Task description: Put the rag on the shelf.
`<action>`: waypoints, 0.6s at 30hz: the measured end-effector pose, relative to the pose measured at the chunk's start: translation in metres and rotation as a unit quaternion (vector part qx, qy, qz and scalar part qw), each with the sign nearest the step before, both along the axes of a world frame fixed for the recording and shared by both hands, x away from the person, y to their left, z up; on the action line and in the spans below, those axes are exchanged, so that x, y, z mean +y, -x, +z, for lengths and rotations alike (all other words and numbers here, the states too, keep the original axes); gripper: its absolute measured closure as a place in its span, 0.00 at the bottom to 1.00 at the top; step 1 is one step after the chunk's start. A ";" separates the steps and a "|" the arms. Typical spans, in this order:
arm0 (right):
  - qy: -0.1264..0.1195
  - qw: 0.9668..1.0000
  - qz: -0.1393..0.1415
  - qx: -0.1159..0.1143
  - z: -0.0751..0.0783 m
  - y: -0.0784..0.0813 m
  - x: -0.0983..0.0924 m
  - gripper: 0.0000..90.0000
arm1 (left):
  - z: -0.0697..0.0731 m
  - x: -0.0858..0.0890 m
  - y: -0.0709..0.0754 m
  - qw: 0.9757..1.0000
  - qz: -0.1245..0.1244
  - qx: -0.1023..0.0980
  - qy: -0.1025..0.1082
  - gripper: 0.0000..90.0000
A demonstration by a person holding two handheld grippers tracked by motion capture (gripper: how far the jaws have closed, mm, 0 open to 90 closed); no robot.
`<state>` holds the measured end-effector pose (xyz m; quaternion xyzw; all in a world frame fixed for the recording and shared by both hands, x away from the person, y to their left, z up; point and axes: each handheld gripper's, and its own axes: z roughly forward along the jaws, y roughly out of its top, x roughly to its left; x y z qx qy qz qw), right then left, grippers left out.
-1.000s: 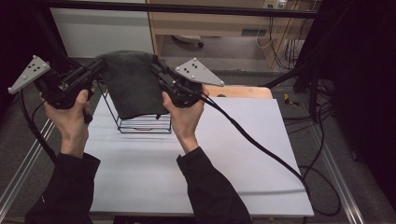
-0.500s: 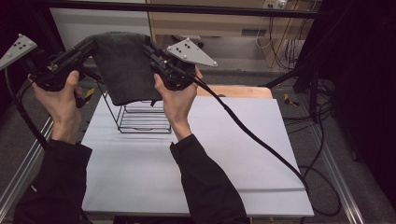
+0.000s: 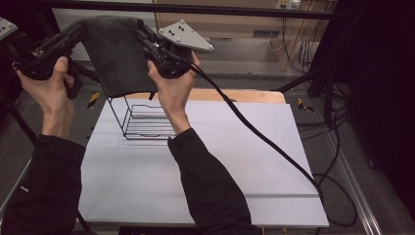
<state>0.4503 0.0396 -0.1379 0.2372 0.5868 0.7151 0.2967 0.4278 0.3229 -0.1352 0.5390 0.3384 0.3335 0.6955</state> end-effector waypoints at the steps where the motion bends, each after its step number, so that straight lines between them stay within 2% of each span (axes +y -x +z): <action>1: 0.001 1.000 0.001 0.001 0.001 -0.002 0.001 0.90 | 0.001 0.001 -0.001 1.000 0.001 0.000 0.002 0.89; 7: -0.004 1.000 0.003 0.002 0.010 -0.010 0.008 0.90 | 0.009 0.006 -0.012 1.000 0.010 0.000 0.002 0.89; 18: -0.008 1.000 -0.002 0.005 0.013 -0.026 0.010 0.90 | 0.016 0.004 -0.030 1.000 0.020 0.007 0.000 0.89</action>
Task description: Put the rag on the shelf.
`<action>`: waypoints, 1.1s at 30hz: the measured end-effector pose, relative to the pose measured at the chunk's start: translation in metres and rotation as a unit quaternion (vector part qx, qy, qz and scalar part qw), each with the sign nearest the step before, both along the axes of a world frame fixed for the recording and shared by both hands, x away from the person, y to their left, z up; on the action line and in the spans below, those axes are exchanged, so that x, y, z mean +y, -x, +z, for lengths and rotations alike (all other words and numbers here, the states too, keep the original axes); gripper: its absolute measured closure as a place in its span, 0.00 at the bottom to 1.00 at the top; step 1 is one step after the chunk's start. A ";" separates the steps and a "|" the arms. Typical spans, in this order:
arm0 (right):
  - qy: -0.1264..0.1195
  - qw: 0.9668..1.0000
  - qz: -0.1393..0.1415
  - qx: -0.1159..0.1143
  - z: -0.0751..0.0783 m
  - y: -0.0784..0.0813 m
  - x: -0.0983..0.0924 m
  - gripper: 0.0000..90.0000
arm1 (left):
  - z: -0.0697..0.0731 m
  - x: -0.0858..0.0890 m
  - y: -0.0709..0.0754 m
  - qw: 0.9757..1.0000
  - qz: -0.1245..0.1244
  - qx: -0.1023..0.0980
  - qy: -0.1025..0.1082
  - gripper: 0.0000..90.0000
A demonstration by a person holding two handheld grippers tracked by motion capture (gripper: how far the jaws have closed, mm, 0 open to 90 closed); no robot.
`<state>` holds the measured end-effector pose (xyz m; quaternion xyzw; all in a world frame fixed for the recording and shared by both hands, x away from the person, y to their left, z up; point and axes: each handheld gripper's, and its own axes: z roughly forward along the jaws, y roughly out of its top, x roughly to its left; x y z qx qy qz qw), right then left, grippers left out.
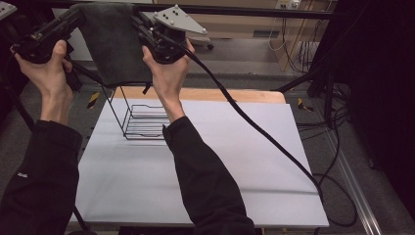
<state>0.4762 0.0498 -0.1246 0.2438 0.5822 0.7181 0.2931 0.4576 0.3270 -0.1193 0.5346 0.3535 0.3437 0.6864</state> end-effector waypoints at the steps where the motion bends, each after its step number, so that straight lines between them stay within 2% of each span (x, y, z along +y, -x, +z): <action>1: 0.000 1.000 0.000 -0.001 0.000 -0.002 0.000 0.90 | 0.000 0.000 -0.002 1.000 0.001 0.001 -0.001 0.89; 13: 0.012 1.000 -0.012 0.010 -0.004 -0.018 -0.001 0.90 | -0.006 -0.003 -0.023 1.000 0.003 0.016 -0.007 0.89; 20: 0.026 0.999 -0.019 0.018 -0.013 -0.027 0.001 0.90 | -0.015 -0.002 -0.034 0.999 0.004 0.032 -0.012 0.89; 27: 0.029 0.999 -0.021 0.026 -0.019 -0.030 0.000 0.90 | -0.017 -0.004 -0.036 0.999 0.004 0.035 -0.026 0.89; 33: 0.039 0.998 -0.021 0.035 -0.028 -0.032 -0.002 0.90 | -0.028 -0.004 -0.038 0.999 -0.001 0.041 -0.025 0.89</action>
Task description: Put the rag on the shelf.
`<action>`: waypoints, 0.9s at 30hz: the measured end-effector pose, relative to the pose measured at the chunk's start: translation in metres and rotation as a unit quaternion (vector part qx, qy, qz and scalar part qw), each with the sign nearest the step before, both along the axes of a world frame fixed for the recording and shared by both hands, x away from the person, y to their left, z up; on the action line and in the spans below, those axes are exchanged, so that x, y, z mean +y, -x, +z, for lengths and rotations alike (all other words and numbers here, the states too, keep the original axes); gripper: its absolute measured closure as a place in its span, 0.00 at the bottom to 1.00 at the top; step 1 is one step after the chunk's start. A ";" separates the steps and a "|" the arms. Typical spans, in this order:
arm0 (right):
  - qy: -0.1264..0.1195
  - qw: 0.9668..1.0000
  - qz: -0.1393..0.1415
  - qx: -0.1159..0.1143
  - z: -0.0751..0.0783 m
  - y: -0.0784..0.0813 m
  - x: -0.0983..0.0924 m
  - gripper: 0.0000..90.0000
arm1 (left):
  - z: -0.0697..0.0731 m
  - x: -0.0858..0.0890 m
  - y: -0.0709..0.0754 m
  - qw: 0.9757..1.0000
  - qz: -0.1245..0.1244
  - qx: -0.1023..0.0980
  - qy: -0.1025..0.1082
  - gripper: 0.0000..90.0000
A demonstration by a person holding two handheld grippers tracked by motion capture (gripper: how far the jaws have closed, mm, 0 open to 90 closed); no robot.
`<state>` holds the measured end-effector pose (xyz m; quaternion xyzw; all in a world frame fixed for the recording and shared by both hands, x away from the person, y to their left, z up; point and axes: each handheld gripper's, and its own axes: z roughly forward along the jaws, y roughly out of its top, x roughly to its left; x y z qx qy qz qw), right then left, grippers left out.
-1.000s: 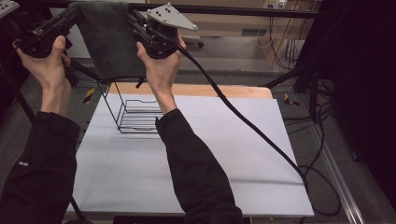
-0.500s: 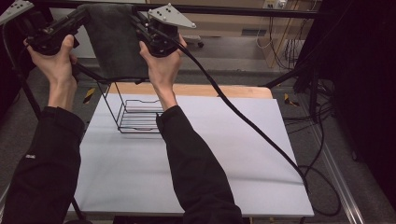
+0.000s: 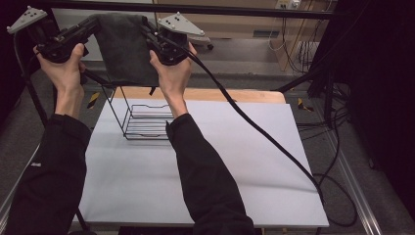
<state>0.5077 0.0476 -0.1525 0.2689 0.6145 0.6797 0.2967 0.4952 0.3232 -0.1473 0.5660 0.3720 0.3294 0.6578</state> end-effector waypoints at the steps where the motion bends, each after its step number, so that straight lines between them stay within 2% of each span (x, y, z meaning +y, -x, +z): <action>1: 0.000 1.000 0.000 0.003 -0.001 0.000 0.000 0.90 | -0.002 0.000 0.000 1.000 -0.001 0.001 -0.002 0.89; 10: 0.010 1.000 -0.001 0.014 -0.012 0.000 -0.003 0.90 | -0.017 0.001 0.000 1.000 -0.010 0.014 -0.017 0.89; 19: 0.014 1.000 0.004 0.027 -0.030 0.000 -0.004 0.90 | -0.032 0.003 0.002 0.999 -0.015 0.028 -0.028 0.89; 27: 0.013 0.999 0.009 0.037 -0.043 0.002 -0.008 0.90 | -0.040 0.002 0.007 0.999 -0.023 0.032 -0.037 0.89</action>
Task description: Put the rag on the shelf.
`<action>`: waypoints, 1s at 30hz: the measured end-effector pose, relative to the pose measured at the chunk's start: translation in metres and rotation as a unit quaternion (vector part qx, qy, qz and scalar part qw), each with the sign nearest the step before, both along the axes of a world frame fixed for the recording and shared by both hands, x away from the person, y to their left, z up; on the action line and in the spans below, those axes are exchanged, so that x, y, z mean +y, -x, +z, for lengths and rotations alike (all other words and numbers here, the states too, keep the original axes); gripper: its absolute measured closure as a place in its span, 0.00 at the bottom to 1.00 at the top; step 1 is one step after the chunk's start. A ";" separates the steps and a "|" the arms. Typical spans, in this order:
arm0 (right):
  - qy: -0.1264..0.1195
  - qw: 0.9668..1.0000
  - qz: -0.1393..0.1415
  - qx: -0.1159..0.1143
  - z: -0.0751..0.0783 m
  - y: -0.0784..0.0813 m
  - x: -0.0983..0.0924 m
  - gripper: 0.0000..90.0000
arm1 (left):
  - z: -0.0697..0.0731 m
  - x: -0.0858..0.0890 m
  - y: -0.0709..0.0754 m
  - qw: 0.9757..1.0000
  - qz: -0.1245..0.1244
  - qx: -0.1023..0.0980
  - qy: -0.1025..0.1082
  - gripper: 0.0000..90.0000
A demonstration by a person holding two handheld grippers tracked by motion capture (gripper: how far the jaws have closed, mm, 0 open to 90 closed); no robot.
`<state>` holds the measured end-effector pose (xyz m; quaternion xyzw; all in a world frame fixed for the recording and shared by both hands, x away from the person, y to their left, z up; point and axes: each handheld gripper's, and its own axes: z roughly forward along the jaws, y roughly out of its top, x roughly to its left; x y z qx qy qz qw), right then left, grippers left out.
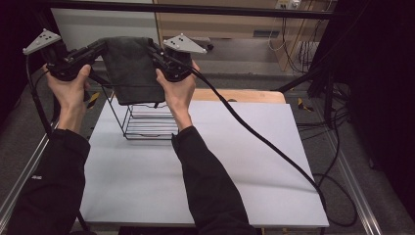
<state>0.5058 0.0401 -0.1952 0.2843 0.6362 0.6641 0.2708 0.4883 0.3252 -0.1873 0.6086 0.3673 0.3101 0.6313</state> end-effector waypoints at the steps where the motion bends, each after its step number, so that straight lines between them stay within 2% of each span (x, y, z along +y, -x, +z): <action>1: -0.003 1.000 0.003 0.000 -0.002 0.001 -0.001 0.90 | 0.000 0.000 0.001 1.000 -0.001 0.000 0.000 0.89; 7: 0.000 1.000 0.011 -0.004 -0.005 0.007 -0.004 0.90 | -0.002 0.001 0.009 1.000 -0.013 -0.005 -0.011 0.89; 16: 0.002 1.000 0.030 -0.004 -0.014 0.014 -0.009 0.90 | -0.006 0.002 0.022 0.999 -0.023 -0.001 -0.029 0.89; 23: 0.017 0.999 0.038 -0.013 -0.014 0.018 -0.009 0.90 | -0.009 0.005 0.031 0.999 -0.034 0.003 -0.031 0.89; 30: 0.046 0.998 0.048 -0.020 -0.016 0.025 -0.008 0.89 | -0.015 0.008 0.039 0.998 -0.037 0.013 -0.047 0.89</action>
